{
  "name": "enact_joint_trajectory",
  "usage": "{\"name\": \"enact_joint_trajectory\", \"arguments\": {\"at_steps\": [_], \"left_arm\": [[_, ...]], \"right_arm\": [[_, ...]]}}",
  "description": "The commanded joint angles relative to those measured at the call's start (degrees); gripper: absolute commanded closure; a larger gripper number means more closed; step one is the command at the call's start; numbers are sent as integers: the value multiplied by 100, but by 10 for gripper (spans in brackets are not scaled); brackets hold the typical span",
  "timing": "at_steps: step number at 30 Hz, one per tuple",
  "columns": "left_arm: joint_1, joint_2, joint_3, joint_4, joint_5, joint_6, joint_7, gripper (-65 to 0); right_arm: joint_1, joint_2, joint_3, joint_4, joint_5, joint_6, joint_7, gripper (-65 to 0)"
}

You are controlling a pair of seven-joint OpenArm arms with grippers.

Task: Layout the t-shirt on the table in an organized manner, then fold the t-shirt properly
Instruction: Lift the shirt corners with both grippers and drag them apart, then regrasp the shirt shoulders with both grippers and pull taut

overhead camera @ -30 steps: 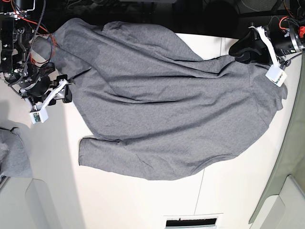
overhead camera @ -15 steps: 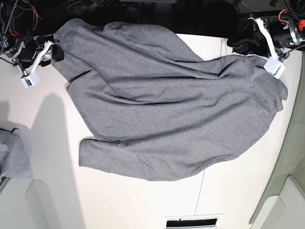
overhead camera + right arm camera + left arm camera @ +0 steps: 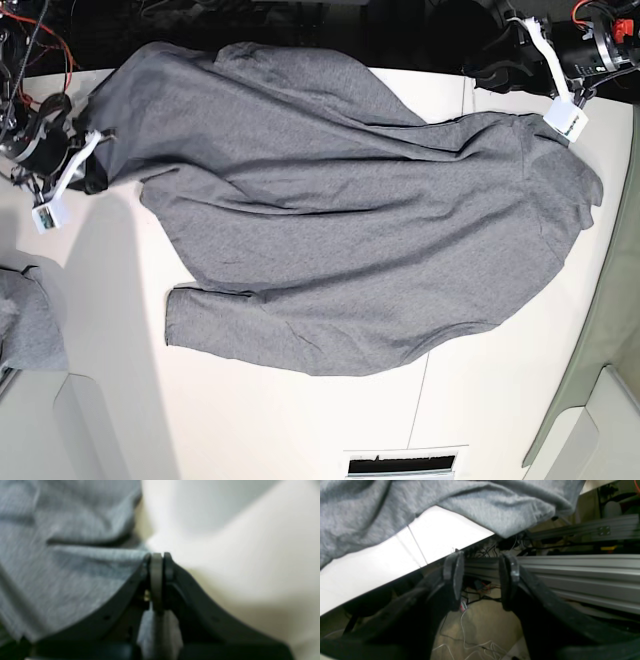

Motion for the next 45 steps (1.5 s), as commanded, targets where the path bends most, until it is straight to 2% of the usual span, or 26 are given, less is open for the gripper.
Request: {"name": "enact_joint_trajectory", "arguments": {"at_steps": [1,8,13,14,16,19,22,23,27,29,32,38,40,43,45], "left_arm": [[35,-63,-48,85,-116,-52,-72,-258],[4,-68,-48,87,-72,-52,-92,-258],[2,-66,-48,96,-70,-52,-203,-258],[0,-66,-48,96,-70,-52,-223,-258],[-13,-66,-48,101,-70,-52,-297,-259],[-66,-66,-48,118,-52,-52,-393,-258],[-313,-66,-48,118,59,-52,-396,-258],[-424,-66,-48,118,94,-52,-396,-258],[-787,-68,-48,118,396,-52,-398,-258],[-901,-70,-48,116,601,-52,-417,-258],[-1003,-142,-48,116,680,-52,-437,-258],[-1005,-354,-48,116,691,-52,-498,-258],[-1010,-352,-48,116,691,-52,-503,-258],[-1010,-352,-48,116,684,-52,-568,-258],[-1010,-352,-48,116,682,-52,-573,-258]], "right_arm": [[229,129,52,22,-39,-44,118,0],[1281,372,52,-278,-190,-50,118,0],[1853,564,52,-621,-334,-372,118,0],[1915,588,52,-673,-369,-479,120,-10],[2009,612,52,-769,-374,-730,118,-80],[2031,619,52,-822,-367,-894,22,-174],[2031,610,52,-822,214,-949,-675,-182],[2024,599,52,-820,461,-920,-918,-182],[1709,538,74,-619,1084,-409,-1445,-182],[1360,535,81,-352,1419,-105,-1624,-182],[734,538,79,129,1718,175,-1786,-182],[-308,553,79,409,1709,402,-1814,-183],[-590,551,79,409,1537,428,-1663,-216],[-881,549,76,407,1340,426,-1134,-332],[-955,525,59,396,1316,426,-1021,-350]]}}
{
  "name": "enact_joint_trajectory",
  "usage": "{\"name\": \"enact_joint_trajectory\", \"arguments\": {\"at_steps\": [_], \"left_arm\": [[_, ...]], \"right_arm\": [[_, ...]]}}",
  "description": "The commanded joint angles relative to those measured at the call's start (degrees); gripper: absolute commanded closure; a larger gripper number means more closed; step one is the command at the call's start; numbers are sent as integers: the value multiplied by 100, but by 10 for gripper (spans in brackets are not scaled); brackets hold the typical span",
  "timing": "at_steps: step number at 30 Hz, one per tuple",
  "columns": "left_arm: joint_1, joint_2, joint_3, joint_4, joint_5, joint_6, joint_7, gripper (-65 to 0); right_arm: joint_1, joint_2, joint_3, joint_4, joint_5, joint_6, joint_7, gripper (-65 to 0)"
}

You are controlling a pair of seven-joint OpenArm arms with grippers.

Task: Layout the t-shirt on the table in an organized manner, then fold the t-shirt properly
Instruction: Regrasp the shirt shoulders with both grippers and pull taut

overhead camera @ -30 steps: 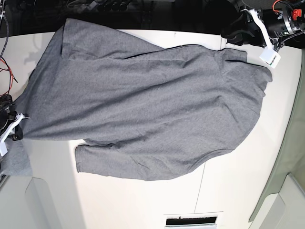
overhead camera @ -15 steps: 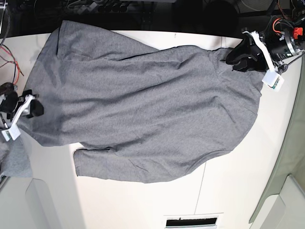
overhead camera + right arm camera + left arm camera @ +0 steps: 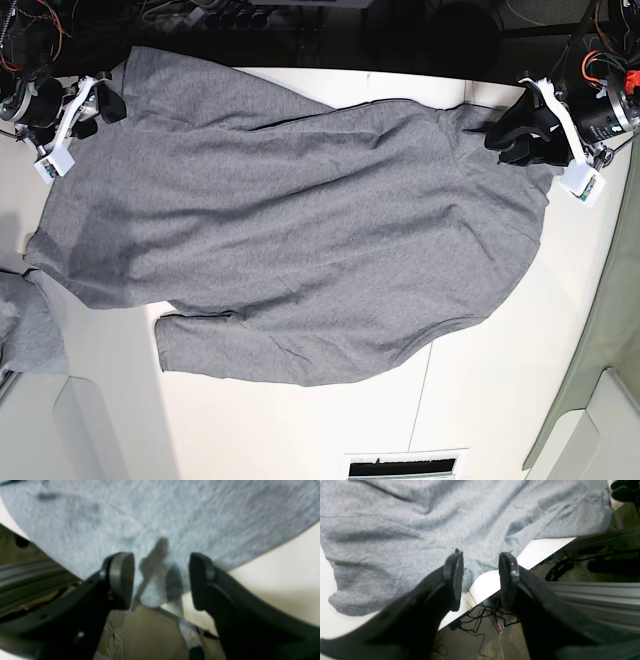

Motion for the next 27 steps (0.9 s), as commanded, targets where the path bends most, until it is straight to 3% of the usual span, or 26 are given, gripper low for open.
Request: {"name": "enact_joint_trajectory", "arguments": {"at_steps": [1,7,14,16,19,24,27], "left_arm": [[2,-79,-48,90,-111,-52,-125,-258],[2,-79,-48,90,-107,-52,-109,-258],[4,-79,-48,90,-109,-52,-92,-258],[4,-79,-48,90,-109,-52,-92,-258],[4,-79,-48,90,-103,-52,-92,-258],[-2,-83,-48,90,98,-52,-103,-258],[-13,-85,-48,90,424,-52,-179,-258]], "right_arm": [[24,92,24,79,68,22,103,-350],[28,79,-313,61,61,-7,199,-349],[31,79,-852,-153,-382,-459,610,-338],[31,79,-863,-199,-385,-605,643,-248],[33,79,-861,-197,-376,-605,643,-19],[66,79,-859,-66,-223,-439,623,0],[57,83,-859,162,109,-275,343,0]]}}
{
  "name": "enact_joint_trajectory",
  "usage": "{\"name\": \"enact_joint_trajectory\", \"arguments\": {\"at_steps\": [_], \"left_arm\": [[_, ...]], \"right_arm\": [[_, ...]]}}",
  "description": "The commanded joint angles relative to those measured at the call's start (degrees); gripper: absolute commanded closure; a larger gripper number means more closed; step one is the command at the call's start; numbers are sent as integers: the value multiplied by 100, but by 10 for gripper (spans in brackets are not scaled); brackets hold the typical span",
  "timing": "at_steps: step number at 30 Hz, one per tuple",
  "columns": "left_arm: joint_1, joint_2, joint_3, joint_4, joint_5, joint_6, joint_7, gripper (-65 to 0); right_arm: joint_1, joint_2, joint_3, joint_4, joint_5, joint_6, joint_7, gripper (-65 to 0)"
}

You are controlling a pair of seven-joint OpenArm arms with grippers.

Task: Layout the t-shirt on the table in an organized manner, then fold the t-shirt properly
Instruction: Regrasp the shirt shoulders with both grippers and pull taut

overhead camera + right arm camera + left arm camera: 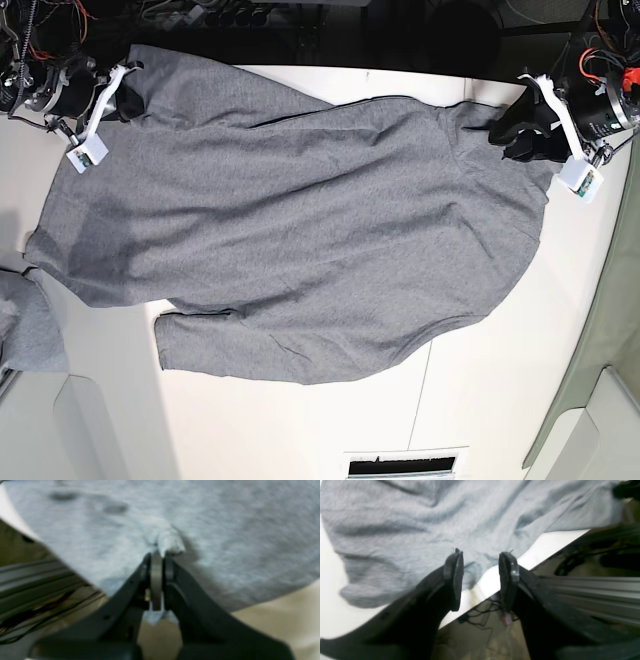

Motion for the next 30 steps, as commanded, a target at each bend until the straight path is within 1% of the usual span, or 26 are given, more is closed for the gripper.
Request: {"name": "enact_joint_trajectory", "arguments": {"at_steps": [1,3,6,8,9,11,13,15,18,20,21,22,23,26,30], "left_arm": [[-11,-87,-48,90,-50,-52,-127,-258],[-11,-116,-48,90,-50,-52,-127,-258],[-13,-195,-48,90,57,-52,-188,-258],[-13,-247,-48,90,101,-52,-221,-258],[-13,-260,-48,90,101,-52,-238,-258],[-13,-278,-48,87,103,-52,-254,-258],[-15,-289,-48,87,125,-52,-299,-258],[-15,-289,-48,87,173,-52,-321,-258],[-20,-289,-48,87,173,-52,-345,-258],[-33,-291,-48,87,168,-52,-345,-258],[-42,-289,-48,87,166,-52,-343,-258],[-46,-291,-48,90,181,-52,-343,-258],[-52,-291,-48,90,184,-52,-345,-258],[-59,-289,-48,87,186,-52,-341,-258],[-59,-289,-48,87,208,-52,-341,-258]], "right_arm": [[13,94,39,199,232,131,0,0],[-52,94,39,433,387,214,-144,0],[-332,98,39,949,407,214,-168,0],[-625,107,37,1335,479,227,-205,0],[-811,111,37,1515,501,308,-214,0],[-1198,111,37,1792,595,361,-328,0],[-1554,111,37,1985,723,367,-527,0],[-1814,114,37,2068,695,361,-544,0],[-1869,127,42,2065,656,345,-531,-3],[-1834,125,57,2068,658,343,-378,-161],[-1781,125,74,2068,656,345,-258,-221],[-1696,122,92,2068,654,343,-164,-260],[-1589,122,111,2068,656,343,-140,-280],[-1137,92,146,2068,625,343,-136,-281],[-584,-31,146,2061,361,280,-109,-281]]}}
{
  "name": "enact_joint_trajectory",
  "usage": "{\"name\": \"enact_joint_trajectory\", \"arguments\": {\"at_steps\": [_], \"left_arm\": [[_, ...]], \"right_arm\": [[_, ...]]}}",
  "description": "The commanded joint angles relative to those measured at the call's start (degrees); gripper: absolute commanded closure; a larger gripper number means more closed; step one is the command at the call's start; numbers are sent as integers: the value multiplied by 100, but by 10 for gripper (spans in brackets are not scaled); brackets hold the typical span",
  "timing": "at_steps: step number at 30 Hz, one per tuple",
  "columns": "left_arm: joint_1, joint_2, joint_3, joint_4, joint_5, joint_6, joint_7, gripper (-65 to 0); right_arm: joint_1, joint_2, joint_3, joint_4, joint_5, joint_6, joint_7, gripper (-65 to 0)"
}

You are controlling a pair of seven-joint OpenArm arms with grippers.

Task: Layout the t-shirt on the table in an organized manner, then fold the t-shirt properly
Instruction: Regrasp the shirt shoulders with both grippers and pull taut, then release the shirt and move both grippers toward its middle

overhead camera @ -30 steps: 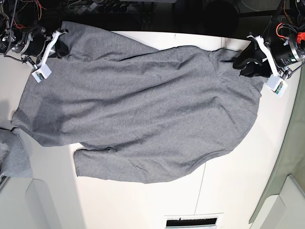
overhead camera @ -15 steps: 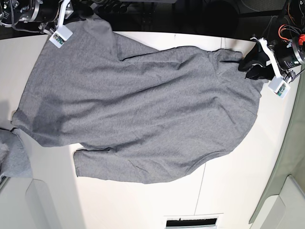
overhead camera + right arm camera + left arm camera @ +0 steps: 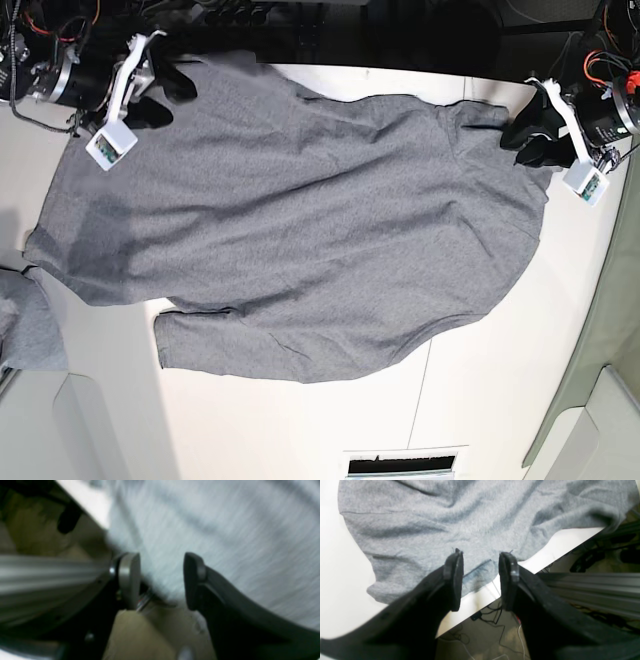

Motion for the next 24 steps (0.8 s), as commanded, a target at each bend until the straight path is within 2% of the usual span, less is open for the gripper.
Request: {"name": "enact_joint_trajectory", "arguments": {"at_steps": [1,4,7,8,10,12,15,18,20,23,24], "left_arm": [[-26,-98,-48,85,-83,-52,-107,-258],[-24,-96,-48,79,-85,-52,-107,-258],[-24,-92,-48,76,-164,-52,-111,-258],[-22,-92,-48,76,-234,46,-105,-258],[-2,-90,-46,74,-297,155,-114,-258],[7,-48,-28,74,-304,155,-129,-258],[7,35,59,72,-304,157,-168,-226],[4,33,354,70,-289,155,-234,-95],[4,35,643,68,-68,155,-372,-27],[-90,50,1005,66,616,184,-780,-15],[-179,105,1062,66,782,337,-841,-15]], "right_arm": [[96,4,44,85,-44,2,133,-281],[356,-157,44,42,-590,-179,450,-280],[605,-352,44,-133,-1008,-551,697,-278],[682,-422,44,-223,-1132,-640,734,-258],[828,-555,44,-433,-1294,-798,796,-157],[1008,-660,44,-671,-1482,-863,883,-2],[1318,-678,44,-1005,-1661,-861,957,0],[1705,-678,44,-1377,-1768,-861,964,0],[1956,-678,44,-1674,-1786,-861,964,0],[2347,-680,44,-2208,-1784,-861,994,0],[2481,-680,44,-2409,-1784,-861,1023,0]]}}
